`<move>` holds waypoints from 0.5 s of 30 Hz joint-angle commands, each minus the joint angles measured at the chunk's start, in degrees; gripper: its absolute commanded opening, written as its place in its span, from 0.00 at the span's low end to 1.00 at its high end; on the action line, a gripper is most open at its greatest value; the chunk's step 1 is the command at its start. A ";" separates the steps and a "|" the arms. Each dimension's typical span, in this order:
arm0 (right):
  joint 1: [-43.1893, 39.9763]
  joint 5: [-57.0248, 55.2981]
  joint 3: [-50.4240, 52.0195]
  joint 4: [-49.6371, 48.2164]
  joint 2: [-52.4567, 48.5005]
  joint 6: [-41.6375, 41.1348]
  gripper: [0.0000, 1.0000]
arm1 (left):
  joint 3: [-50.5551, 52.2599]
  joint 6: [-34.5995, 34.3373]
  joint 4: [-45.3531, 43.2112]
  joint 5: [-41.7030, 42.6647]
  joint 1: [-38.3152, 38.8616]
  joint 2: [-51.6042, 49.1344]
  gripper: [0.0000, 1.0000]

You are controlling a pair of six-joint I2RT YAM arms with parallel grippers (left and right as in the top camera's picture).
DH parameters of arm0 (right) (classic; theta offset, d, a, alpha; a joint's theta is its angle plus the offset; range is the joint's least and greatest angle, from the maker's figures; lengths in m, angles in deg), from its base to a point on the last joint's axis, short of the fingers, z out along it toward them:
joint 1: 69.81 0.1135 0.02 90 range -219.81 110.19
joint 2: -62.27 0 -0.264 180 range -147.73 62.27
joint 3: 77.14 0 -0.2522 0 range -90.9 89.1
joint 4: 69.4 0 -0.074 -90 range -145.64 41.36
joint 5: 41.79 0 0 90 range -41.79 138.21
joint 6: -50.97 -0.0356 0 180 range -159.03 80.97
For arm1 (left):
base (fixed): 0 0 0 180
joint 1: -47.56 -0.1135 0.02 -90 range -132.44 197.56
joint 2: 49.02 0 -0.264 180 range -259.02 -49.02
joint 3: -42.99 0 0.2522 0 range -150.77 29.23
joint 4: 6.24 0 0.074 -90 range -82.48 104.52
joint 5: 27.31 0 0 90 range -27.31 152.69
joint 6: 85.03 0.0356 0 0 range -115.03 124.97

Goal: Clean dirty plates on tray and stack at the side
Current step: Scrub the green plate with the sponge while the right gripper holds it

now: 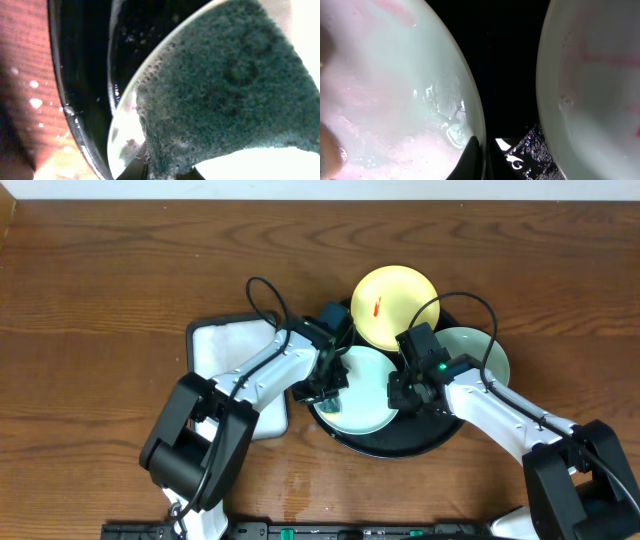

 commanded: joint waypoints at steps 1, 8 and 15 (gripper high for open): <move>-0.50 -4.94 0.02 1.14 -0.07 0.79 0.01 | 0.24 1.01 -4.28 -8.52 0.26 -2.12 0.08; -0.50 -4.94 0.02 1.16 -0.07 3.74 0.01 | 0.24 0.94 -17.00 3.82 3.89 -2.23 0.08; -0.50 -4.94 0.02 1.16 -0.07 4.81 0.01 | 0.24 -0.39 -20.28 6.73 7.15 -2.25 0.08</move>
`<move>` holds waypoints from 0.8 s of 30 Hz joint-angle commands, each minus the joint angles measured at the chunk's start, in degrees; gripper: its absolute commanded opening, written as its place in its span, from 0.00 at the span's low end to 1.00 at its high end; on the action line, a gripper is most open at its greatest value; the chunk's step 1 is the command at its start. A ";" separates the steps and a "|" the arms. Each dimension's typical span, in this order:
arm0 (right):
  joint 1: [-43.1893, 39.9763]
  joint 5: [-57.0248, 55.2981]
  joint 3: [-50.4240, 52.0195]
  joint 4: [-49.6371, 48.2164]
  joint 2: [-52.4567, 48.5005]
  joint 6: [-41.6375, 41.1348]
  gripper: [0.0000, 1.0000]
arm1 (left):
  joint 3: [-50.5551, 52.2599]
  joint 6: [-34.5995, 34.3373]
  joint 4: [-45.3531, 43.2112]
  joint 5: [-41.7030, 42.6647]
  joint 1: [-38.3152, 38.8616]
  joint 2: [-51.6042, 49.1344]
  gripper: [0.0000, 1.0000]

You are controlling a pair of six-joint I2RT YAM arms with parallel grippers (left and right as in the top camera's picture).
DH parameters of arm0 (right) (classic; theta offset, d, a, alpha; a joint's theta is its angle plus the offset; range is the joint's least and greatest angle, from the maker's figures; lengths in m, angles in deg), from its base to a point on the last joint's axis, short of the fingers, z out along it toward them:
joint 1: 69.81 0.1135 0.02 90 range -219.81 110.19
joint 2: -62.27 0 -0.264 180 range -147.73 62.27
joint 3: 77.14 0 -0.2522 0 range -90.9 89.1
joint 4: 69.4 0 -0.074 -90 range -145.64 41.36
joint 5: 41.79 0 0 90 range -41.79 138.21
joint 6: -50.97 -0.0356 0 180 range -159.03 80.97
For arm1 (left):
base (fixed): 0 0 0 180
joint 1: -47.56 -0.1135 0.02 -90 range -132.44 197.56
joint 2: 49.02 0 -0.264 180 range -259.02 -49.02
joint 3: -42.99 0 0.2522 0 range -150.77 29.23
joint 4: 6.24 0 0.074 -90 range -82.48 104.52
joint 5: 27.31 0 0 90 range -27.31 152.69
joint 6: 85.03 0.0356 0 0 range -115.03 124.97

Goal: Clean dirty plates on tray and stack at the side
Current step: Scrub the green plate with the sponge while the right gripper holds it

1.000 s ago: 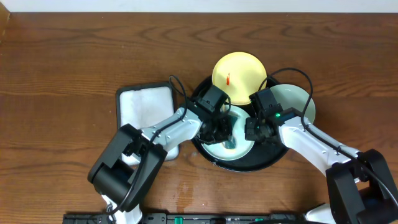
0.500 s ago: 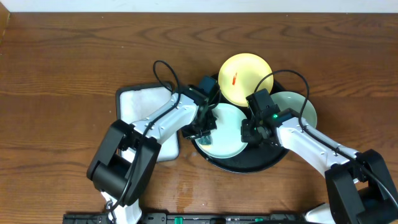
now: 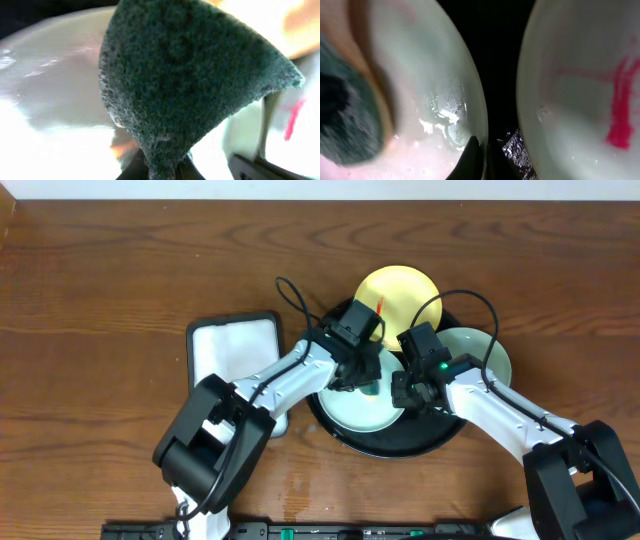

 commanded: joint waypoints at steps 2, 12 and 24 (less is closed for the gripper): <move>-0.39 -1.40 0.13 0.90 -0.07 2.58 0.01 | 0.17 -1.01 -0.39 2.38 1.70 -0.96 0.08; -0.39 -1.42 0.13 0.90 -0.07 2.58 0.01 | 0.66 -5.27 7.52 3.98 1.60 -0.96 0.08; -0.39 -1.42 0.13 0.79 -0.07 2.58 0.01 | 0.76 -8.90 7.48 15.41 1.60 -0.96 0.09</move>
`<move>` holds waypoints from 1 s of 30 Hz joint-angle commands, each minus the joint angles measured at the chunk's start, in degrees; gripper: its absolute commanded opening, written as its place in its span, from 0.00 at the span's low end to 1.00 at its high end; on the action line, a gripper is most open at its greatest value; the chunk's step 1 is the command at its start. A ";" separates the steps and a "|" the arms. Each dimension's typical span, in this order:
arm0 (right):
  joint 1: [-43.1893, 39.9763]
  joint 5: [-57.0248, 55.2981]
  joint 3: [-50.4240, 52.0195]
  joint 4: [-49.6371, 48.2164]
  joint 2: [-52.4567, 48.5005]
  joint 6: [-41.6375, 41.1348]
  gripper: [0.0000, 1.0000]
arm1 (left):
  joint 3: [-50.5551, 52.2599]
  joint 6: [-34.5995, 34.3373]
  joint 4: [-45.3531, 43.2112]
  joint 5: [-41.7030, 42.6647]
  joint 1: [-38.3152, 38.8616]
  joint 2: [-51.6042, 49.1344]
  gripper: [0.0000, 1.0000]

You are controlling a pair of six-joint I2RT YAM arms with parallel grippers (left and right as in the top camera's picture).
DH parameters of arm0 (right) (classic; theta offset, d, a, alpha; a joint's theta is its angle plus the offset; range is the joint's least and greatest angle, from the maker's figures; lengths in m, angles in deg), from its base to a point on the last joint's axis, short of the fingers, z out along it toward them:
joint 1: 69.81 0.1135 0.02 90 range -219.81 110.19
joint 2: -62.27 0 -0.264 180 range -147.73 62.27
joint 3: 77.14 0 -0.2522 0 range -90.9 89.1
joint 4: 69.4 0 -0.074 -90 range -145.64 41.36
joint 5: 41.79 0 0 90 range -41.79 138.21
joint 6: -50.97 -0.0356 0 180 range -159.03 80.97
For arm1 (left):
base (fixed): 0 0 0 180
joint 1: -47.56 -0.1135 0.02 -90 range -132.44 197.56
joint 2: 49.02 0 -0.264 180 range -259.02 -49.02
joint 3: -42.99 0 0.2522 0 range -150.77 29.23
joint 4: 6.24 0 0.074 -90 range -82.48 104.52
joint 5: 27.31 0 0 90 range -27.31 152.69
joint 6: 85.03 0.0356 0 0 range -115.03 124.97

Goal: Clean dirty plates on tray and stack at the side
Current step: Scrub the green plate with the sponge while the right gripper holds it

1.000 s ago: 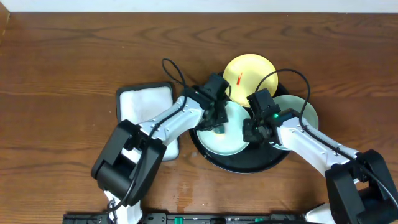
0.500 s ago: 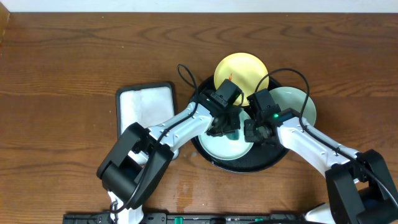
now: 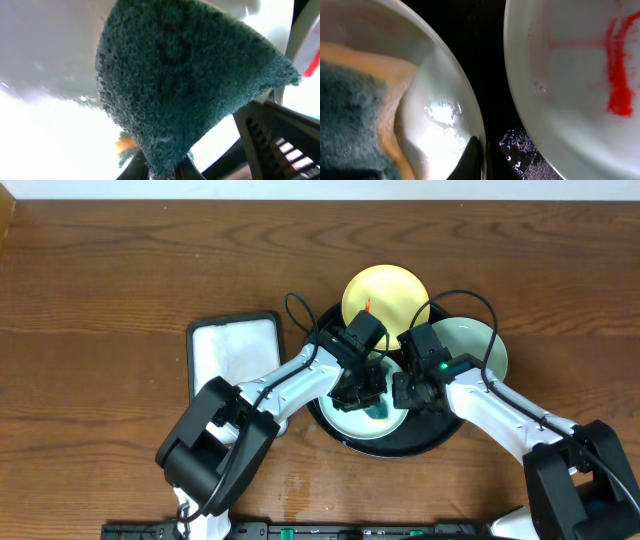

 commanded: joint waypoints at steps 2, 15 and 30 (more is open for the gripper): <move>-0.39 -0.68 0.13 0.31 -0.07 1.42 0.01 | 0.76 -1.99 0.35 4.72 0.02 -0.94 0.09; -0.39 -0.68 0.13 0.68 -0.07 1.44 0.01 | 0.68 6.69 4.17 -16.37 -6.16 -5.77 0.08; -0.39 -2.23 0.13 0.76 -0.07 1.44 0.01 | -5.90 10.32 19.56 -23.08 -9.07 -4.96 0.08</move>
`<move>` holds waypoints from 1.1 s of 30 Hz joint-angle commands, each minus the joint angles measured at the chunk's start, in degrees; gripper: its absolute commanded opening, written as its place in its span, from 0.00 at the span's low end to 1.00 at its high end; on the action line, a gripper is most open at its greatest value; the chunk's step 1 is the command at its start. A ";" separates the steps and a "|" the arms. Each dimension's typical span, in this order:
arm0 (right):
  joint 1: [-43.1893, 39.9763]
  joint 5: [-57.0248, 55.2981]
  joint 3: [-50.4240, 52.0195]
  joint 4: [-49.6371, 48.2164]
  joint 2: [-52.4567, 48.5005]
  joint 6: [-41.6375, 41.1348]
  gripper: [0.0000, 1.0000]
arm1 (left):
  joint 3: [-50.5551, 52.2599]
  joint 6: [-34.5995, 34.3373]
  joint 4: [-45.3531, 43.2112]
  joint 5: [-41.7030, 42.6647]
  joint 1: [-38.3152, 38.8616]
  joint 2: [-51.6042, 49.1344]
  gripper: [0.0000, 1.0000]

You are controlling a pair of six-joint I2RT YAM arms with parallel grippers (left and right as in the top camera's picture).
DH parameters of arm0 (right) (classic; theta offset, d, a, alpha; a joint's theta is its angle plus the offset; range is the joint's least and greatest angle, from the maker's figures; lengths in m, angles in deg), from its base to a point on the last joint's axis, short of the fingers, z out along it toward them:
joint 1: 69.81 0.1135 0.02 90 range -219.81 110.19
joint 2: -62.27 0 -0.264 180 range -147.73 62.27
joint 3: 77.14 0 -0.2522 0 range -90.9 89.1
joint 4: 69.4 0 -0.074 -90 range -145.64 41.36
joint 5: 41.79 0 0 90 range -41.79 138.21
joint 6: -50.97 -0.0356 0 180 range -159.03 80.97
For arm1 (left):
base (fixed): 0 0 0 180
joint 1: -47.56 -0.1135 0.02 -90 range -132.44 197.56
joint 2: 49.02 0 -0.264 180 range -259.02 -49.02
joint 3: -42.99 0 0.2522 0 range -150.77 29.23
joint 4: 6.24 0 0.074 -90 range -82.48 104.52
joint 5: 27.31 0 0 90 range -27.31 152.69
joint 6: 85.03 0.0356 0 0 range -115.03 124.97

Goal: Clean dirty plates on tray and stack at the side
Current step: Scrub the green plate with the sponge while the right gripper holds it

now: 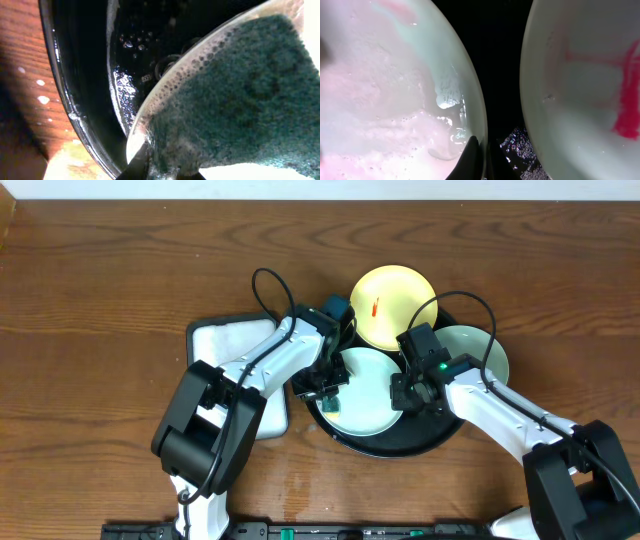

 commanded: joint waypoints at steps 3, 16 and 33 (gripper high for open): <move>-0.39 -4.31 0.11 0.59 -0.07 1.44 0.01 | 0.66 0.96 -7.32 -7.98 1.36 -2.21 0.08; -0.39 -4.31 0.11 0.57 -0.07 1.44 0.01 | 0.66 0.96 -22.05 0.94 8.85 -5.35 0.08; -0.39 -4.33 0.11 0.52 -0.07 1.44 0.01 | 0.61 2.75 -9.25 12.79 8.63 -4.33 0.08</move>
